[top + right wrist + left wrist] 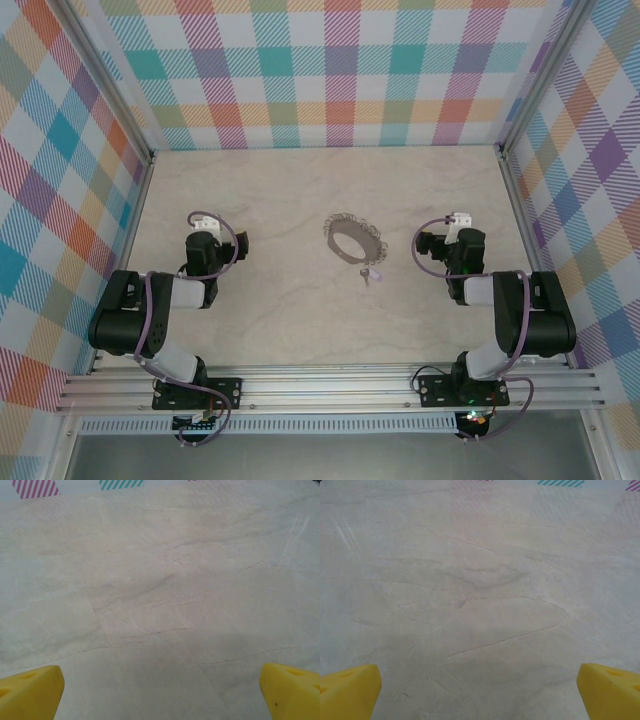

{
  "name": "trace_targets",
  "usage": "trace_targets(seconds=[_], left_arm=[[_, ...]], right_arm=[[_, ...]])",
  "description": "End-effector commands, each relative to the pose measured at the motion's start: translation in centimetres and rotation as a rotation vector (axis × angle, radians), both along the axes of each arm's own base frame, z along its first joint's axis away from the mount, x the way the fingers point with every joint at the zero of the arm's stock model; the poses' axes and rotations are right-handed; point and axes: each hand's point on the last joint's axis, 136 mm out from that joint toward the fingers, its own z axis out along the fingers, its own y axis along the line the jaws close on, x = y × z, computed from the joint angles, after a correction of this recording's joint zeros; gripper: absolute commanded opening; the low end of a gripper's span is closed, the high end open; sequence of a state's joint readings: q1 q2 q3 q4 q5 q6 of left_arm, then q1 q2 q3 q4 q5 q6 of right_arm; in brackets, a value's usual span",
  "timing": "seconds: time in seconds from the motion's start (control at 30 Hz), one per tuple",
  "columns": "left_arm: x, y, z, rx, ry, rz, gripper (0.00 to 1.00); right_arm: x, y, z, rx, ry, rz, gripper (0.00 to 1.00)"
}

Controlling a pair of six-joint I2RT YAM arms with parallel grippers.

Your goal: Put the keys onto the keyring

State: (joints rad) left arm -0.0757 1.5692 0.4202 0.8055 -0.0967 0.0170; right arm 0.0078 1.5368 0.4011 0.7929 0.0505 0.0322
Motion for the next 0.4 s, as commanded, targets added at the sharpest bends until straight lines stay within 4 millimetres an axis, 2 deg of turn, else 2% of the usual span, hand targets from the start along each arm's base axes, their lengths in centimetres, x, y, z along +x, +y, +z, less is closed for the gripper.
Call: trace_targets(seconds=[0.0,0.37], left_arm=[[0.24,0.37,0.02,-0.001,0.005,0.001,1.0],[0.07,0.21,0.29,0.007,-0.007,-0.002,1.0]], right_arm=[[0.52,0.49,1.32,0.001,-0.055,0.029,1.0],[0.5,0.98,1.31,0.004,-0.051,0.061,1.0]])
